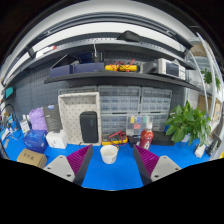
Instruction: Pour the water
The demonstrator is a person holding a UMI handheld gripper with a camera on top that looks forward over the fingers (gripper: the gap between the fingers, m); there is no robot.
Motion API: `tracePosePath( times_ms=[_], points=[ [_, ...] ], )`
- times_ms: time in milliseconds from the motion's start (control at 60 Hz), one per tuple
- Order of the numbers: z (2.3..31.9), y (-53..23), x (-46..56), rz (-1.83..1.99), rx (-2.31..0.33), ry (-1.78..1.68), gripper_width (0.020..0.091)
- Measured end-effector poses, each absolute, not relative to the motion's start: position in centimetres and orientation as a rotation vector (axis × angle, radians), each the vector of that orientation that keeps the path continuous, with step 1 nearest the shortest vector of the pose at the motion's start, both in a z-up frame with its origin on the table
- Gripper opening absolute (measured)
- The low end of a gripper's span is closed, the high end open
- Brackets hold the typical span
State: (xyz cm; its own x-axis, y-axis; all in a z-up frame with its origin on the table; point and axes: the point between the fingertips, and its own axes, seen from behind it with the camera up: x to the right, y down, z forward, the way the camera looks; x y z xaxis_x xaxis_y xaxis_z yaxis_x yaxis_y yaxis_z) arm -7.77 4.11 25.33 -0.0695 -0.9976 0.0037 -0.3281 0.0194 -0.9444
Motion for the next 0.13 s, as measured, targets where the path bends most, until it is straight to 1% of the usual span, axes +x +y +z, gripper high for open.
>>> tracePosePath(
  times_ms=[133],
  points=[
    [25.28,4.51,-8.03,-1.063,-1.411,1.508,0.0832]
  ],
)
